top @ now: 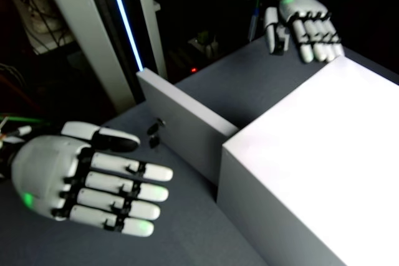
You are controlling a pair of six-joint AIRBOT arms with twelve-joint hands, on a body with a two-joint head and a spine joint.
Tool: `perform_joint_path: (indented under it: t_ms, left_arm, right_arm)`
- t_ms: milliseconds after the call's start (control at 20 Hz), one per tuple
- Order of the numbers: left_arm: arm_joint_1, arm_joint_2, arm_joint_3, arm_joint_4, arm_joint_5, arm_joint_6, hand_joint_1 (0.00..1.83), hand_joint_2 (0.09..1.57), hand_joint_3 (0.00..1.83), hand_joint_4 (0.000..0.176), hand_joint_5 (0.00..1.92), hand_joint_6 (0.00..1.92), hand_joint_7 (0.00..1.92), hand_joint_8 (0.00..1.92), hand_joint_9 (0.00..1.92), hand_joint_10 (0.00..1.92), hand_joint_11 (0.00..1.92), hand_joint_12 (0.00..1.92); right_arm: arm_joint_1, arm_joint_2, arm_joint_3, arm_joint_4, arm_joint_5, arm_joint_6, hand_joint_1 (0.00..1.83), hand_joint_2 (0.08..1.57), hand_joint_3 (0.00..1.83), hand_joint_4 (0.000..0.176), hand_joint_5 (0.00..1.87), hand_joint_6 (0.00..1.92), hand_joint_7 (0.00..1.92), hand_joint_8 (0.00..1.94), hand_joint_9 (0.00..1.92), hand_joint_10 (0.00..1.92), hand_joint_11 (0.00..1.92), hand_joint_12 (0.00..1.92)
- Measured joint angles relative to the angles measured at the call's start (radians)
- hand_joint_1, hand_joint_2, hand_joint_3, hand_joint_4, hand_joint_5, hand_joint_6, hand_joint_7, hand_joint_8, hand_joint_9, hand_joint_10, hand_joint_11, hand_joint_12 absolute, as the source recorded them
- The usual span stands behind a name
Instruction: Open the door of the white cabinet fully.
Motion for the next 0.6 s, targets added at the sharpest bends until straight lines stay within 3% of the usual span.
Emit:
perform_joint_path:
  t_ms: [100,150,250,400,450,550,600]
  left_arm:
    - [0.024,-0.004,0.0,-0.055,-0.06,0.001,0.0,1.53,0.02,0.0,0.0,0.0,0.0,0.0,0.0,0.0,0.0,0.0]
    - [0.033,-0.005,0.0,-0.069,-0.084,0.0,0.0,1.46,0.0,0.009,0.01,0.01,0.0,0.0,0.0,0.0,0.0,0.0]
    - [0.05,-0.005,-0.003,-0.07,-0.135,-0.025,0.0,1.47,0.0,0.0,0.13,0.02,0.07,0.01,0.03,0.0,0.0,0.0]
    - [0.094,-0.008,-0.002,-0.071,-0.201,-0.094,0.0,1.43,0.0,0.0,0.13,0.0,0.09,0.01,0.05,0.01,0.0,0.0]
    - [0.102,-0.011,0.005,-0.076,-0.216,-0.117,0.0,1.44,0.0,0.0,0.09,0.0,0.07,0.0,0.03,0.0,0.0,0.0]
    - [0.131,-0.014,0.01,-0.098,-0.266,-0.148,0.31,1.4,0.0,0.0,0.26,0.06,0.08,0.01,0.03,0.0,0.0,0.0]
    - [0.136,-0.014,0.007,-0.101,-0.27,-0.145,0.36,1.39,0.0,0.041,0.37,0.06,0.01,0.0,0.0,0.0,0.0,0.0]
  right_arm:
    - [0.0,0.0,-0.007,0.003,0.02,-0.002,0.42,1.44,0.0,0.0,0.23,0.0,0.2,0.0,0.14,0.0,0.12,0.02]
    - [0.0,0.0,-0.013,0.006,0.038,-0.002,0.42,1.44,0.0,0.0,0.23,0.0,0.19,0.0,0.13,0.0,0.11,0.02]
    - [0.0,0.012,-0.027,-0.009,0.075,-0.002,0.49,1.44,0.0,0.0,0.2,0.0,0.17,0.0,0.11,0.0,0.09,0.01]
    - [0.0,0.027,-0.037,0.003,0.139,-0.003,0.51,1.41,0.0,0.0,0.23,0.01,0.19,0.01,0.14,0.01,0.14,0.03]
    - [0.0,0.03,-0.041,0.008,0.155,-0.005,0.47,1.43,0.0,0.0,0.23,0.01,0.17,0.0,0.1,0.0,0.07,0.01]
    - [0.007,0.041,-0.058,-0.02,0.171,-0.022,0.52,1.44,0.0,0.0,0.27,0.01,0.22,0.02,0.12,0.01,0.1,0.02]
    - [0.007,0.041,-0.062,-0.024,0.172,-0.022,0.48,1.44,0.0,0.0,0.29,0.01,0.27,0.02,0.17,0.02,0.14,0.03]
